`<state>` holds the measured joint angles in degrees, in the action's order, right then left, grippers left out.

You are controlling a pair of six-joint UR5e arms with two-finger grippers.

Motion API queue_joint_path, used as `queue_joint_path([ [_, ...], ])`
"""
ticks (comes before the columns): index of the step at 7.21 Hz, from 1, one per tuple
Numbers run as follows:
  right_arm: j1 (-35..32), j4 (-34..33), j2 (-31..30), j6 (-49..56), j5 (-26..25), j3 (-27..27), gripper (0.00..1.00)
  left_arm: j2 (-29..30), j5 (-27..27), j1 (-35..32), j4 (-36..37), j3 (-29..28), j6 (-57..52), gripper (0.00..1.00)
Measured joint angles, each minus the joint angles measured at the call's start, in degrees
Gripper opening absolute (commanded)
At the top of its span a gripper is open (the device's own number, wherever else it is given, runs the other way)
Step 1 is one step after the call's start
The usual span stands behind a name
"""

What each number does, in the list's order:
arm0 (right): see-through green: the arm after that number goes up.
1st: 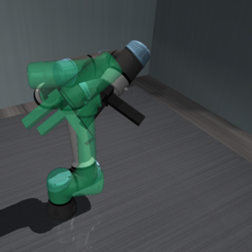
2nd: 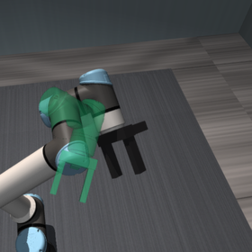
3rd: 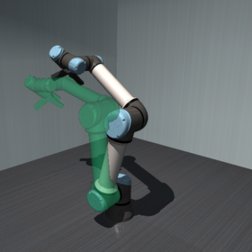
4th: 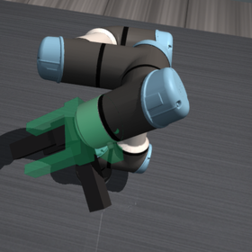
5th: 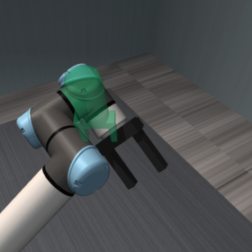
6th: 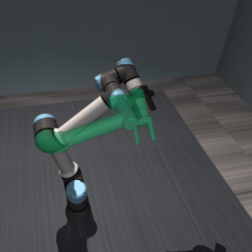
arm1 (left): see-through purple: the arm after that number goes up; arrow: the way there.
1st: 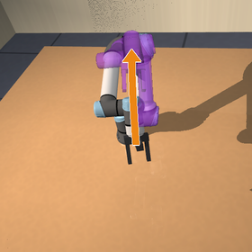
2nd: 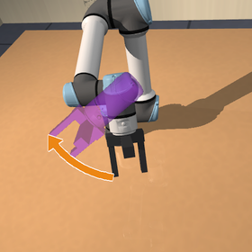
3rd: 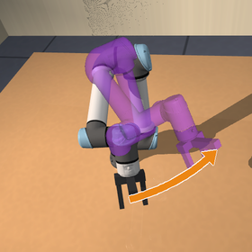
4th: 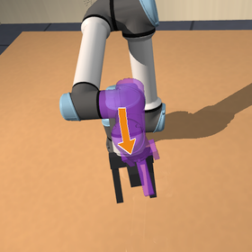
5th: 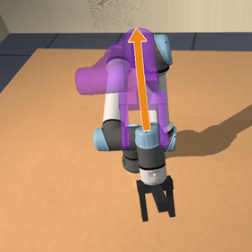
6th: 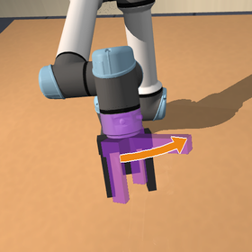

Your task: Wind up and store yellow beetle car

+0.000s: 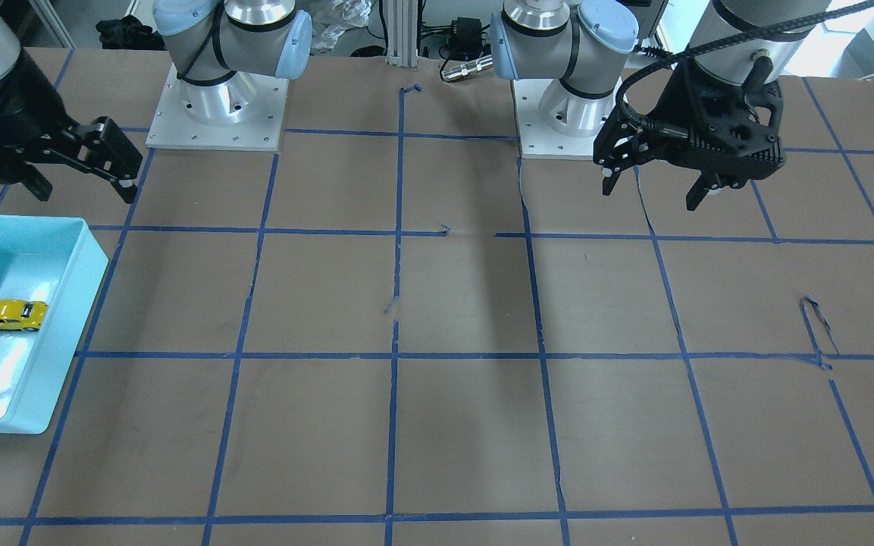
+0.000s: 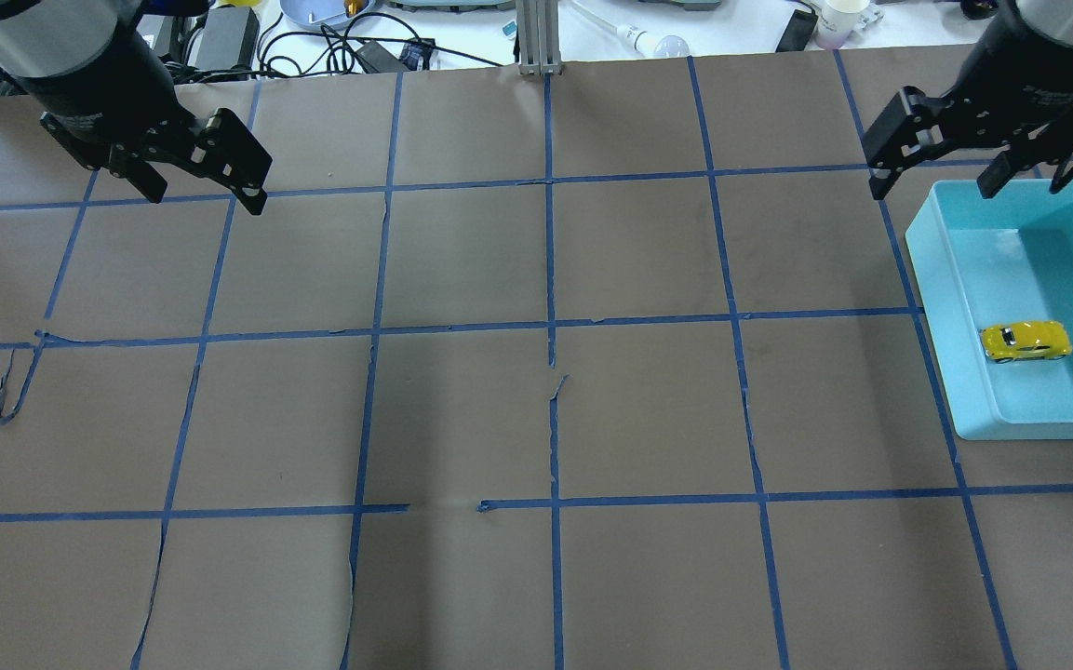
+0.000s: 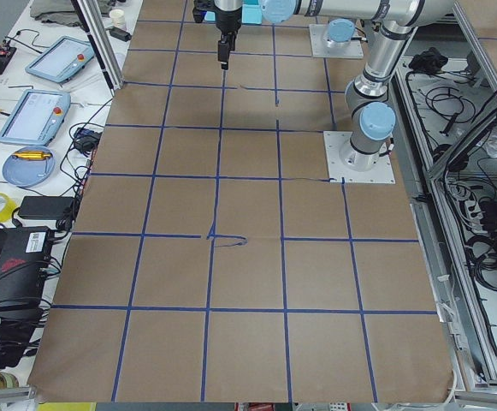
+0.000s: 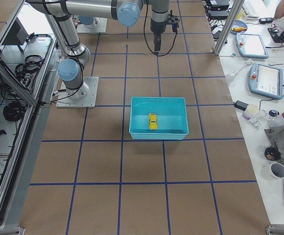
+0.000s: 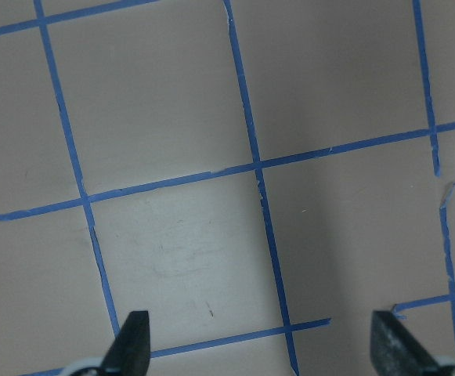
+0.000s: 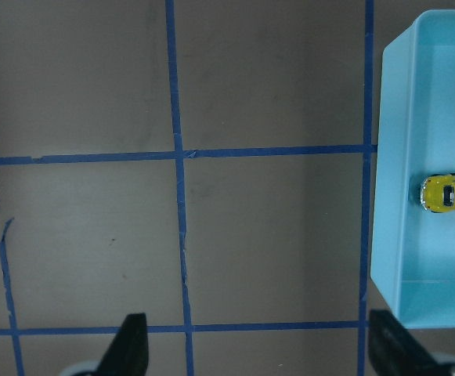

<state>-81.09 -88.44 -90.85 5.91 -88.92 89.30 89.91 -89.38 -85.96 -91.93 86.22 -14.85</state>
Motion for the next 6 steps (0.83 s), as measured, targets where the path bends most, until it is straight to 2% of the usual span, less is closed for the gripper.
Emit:
queue_joint_path([
  [3,-5.5,-0.4,-0.1,-9.5,0.3,0.5,1.00,0.0,0.0,0.0,0.0,0.0,0.0,1.00],
  [6,-7.7,-1.4,0.1,-11.2,0.0,0.8,1.00,0.0,0.0,0.0,0.0,0.0,0.0,1.00],
])
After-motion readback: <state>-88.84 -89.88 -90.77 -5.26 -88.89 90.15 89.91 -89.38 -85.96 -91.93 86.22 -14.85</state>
